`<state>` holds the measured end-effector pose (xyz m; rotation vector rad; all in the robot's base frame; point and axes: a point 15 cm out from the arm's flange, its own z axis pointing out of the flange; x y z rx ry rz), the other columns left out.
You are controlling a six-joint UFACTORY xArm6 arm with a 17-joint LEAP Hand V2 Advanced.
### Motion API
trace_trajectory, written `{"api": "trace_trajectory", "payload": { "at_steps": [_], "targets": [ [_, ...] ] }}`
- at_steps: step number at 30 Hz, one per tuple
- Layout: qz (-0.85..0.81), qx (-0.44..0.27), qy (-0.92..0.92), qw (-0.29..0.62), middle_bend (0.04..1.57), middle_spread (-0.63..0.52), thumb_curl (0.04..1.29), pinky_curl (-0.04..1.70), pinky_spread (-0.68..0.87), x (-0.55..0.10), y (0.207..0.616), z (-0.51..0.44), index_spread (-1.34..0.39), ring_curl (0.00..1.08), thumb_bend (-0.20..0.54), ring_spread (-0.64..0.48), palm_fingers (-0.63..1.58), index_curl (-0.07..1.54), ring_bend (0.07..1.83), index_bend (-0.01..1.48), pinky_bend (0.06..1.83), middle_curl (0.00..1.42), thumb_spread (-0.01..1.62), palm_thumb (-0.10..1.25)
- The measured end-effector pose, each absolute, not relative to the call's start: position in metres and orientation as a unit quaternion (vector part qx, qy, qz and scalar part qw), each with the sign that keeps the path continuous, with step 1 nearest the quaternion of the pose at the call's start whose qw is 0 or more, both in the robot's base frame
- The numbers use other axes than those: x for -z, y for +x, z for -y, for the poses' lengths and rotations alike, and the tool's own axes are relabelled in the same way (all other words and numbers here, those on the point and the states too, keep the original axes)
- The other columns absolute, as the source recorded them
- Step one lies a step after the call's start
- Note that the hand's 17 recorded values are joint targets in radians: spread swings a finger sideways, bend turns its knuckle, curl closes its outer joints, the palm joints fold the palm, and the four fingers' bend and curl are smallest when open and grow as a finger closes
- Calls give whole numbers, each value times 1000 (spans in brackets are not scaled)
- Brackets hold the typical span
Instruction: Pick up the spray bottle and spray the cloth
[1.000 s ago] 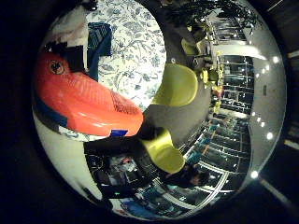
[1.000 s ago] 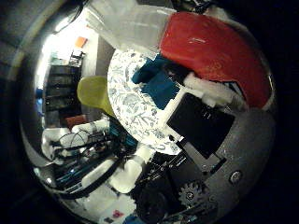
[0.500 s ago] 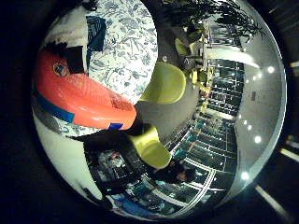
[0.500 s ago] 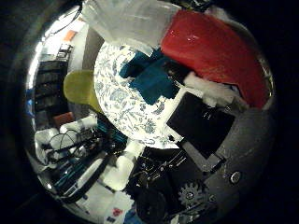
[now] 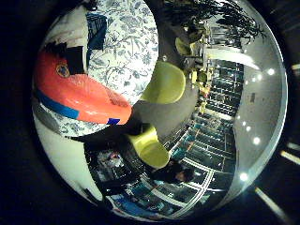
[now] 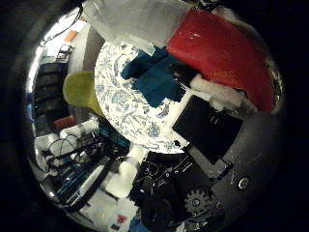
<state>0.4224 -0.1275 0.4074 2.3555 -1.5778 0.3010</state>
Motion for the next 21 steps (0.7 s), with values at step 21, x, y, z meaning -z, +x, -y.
{"api": "trace_trajectory", "payload": {
  "at_steps": [21],
  "targets": [
    [557, -64, 828, -2, 1366, -72, 667, 876, -202, -419, 413, 55, -171, 610, -13, -161, 1210, 698, 1461, 1200, 1305, 605, 1001, 1058]
  ]
}}
